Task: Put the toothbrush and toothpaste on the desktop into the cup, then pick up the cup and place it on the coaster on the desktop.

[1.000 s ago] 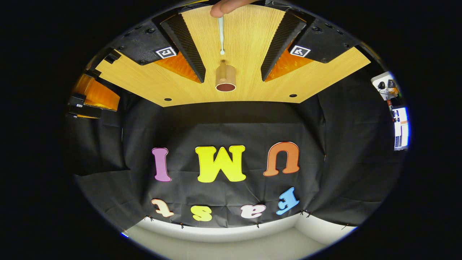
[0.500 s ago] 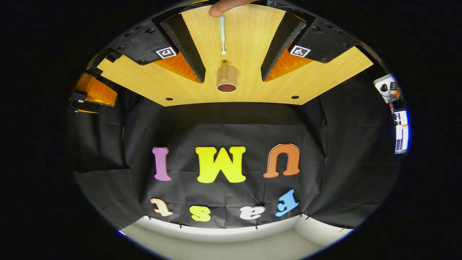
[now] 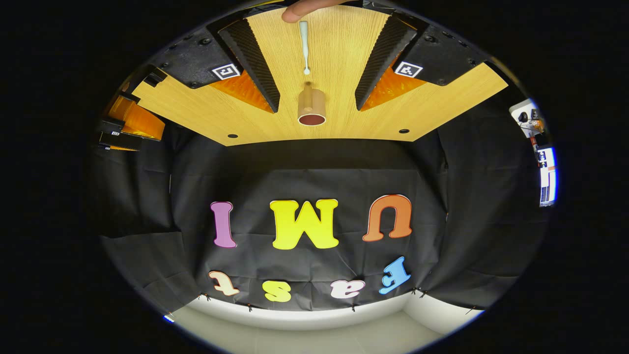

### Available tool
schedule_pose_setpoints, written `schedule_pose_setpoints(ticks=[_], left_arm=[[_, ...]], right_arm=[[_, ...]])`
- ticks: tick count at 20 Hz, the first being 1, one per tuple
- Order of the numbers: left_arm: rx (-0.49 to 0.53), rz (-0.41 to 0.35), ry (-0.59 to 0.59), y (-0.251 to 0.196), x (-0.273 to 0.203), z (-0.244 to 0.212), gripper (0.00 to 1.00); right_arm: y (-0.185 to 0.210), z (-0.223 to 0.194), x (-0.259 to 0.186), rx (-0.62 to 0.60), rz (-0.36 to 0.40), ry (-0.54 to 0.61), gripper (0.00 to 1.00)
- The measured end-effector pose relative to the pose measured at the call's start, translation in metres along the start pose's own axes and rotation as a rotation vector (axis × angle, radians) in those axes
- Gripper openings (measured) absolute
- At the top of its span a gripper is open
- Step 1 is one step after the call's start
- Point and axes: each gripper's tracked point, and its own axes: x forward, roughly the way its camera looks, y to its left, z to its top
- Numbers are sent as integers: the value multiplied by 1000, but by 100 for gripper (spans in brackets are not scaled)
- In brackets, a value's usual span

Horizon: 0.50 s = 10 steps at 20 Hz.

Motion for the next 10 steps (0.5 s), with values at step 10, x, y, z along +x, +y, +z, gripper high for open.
schedule_pose_setpoints(ticks=[10], left_arm=[[-40, -67, 359, -21, 50, -123, 98]], right_arm=[[0, -49, 20, -8, -15, 86, 95]])
